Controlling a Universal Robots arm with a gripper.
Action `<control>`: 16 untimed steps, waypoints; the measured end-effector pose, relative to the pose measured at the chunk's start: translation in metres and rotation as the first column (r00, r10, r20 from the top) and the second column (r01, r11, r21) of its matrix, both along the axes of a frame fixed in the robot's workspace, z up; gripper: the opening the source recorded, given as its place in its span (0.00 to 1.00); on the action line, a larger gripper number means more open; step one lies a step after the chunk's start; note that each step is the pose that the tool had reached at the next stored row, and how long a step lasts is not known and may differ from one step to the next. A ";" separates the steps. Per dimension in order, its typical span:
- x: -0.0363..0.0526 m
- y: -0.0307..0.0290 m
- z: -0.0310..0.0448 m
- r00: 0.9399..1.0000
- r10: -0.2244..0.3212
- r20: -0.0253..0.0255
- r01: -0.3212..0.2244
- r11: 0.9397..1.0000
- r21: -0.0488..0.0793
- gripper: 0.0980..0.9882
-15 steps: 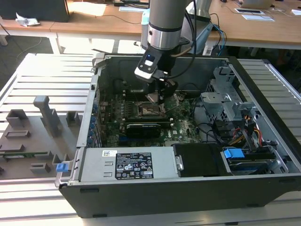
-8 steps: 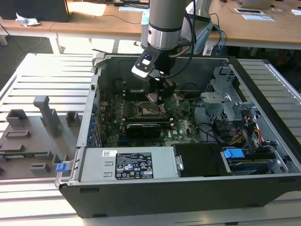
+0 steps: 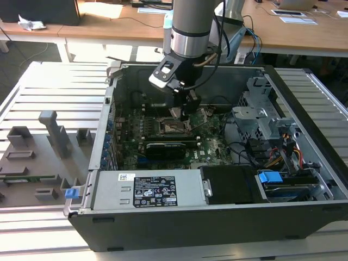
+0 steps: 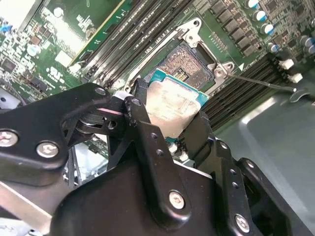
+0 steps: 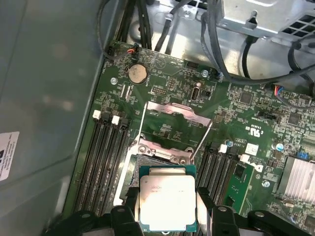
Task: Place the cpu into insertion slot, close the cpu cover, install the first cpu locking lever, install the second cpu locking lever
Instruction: 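Place the cpu into insertion slot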
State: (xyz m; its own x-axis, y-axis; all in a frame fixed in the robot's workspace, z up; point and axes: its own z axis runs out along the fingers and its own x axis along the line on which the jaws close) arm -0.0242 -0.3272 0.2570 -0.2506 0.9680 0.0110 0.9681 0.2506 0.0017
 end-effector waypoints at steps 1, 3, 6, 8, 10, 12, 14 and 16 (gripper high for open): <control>0.0000 0.0000 0.0000 1.000 -0.011 0.000 0.011 1.000 0.000 0.50; 0.0000 0.0000 0.0000 0.999 -0.034 0.000 0.034 0.999 0.000 0.50; 0.0000 0.0000 -0.0001 0.998 -0.069 0.000 0.069 0.998 0.000 0.50; 0.0001 0.0000 -0.0001 0.996 -0.089 0.000 0.089 0.996 -0.001 0.50; 0.0001 0.0000 -0.0001 0.994 -0.110 0.000 0.110 0.994 -0.001 0.50; 0.0001 0.0000 -0.0002 0.992 -0.130 0.000 0.130 0.992 -0.001 0.50; 0.0001 0.0000 -0.0002 0.989 -0.151 0.000 0.151 0.989 -0.001 0.50; 0.0002 0.0000 -0.0002 0.985 -0.175 0.000 0.175 0.985 -0.001 0.50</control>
